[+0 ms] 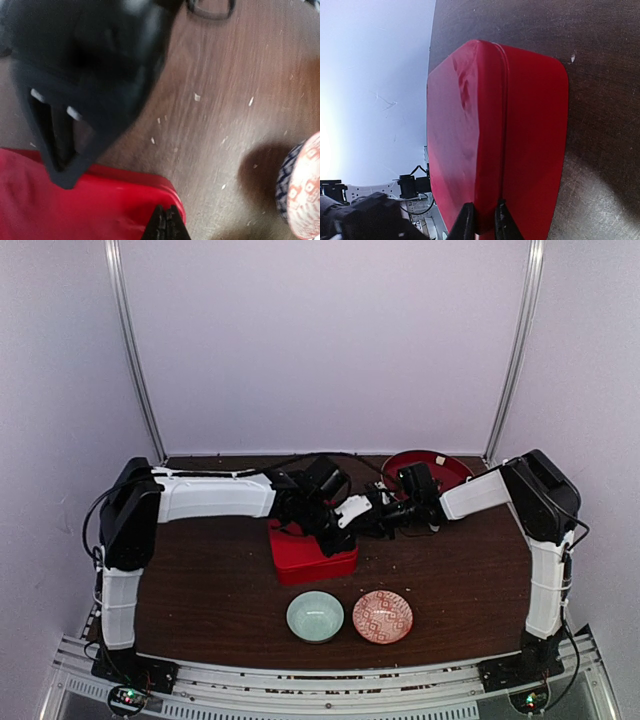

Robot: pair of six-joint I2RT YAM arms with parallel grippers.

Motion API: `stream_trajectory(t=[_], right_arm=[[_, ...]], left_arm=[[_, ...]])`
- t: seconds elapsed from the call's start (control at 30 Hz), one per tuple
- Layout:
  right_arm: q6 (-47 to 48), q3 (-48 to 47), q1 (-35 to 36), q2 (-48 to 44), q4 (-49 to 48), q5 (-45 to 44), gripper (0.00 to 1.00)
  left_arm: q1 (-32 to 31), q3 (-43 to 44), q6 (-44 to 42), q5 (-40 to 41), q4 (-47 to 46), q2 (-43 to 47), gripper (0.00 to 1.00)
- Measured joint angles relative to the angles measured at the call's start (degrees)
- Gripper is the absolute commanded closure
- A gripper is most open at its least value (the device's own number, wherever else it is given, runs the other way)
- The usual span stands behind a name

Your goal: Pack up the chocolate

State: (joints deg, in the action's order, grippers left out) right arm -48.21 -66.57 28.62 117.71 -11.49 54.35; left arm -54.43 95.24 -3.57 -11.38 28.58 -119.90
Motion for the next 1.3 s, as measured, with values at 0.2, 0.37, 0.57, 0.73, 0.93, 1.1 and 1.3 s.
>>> stream_trajectory(t=[0.2, 0.37, 0.57, 0.73, 0.93, 1.1, 1.3], right_arm=[[0.9, -0.2, 0.0, 0.6, 0.3, 0.1, 0.97], [1.3, -0.3, 0.0, 0.6, 0.3, 0.1, 0.97], [1.4, -0.3, 0.0, 0.6, 0.4, 0.0, 0.97], [1.4, -0.3, 0.0, 0.6, 0.4, 0.0, 0.97], [1.4, -0.3, 0.0, 0.6, 0.4, 0.1, 0.97], [1.4, -0.5, 0.0, 0.7, 0.7, 0.1, 0.97], [1.4, -0.9, 0.2, 0.8, 1.5, -0.1, 0.95]], left_arm=[[0.1, -0.6, -0.2, -0.3, 0.0, -1.5, 0.96], [0.8, -0.6, 0.3, 1.4, 1.5, 0.4, 0.93], [6.1, 3.3, 2.1, 6.9, 0.4, 3.8, 0.92], [10.4, 6.0, 3.0, 10.6, -3.3, 3.9, 0.92], [11.2, 12.2, 3.7, 11.0, -3.8, -1.4, 0.93], [11.3, 18.9, 4.5, 9.6, -3.6, -11.7, 0.95], [12.7, 20.5, 7.0, 8.2, -2.7, -17.2, 0.96]])
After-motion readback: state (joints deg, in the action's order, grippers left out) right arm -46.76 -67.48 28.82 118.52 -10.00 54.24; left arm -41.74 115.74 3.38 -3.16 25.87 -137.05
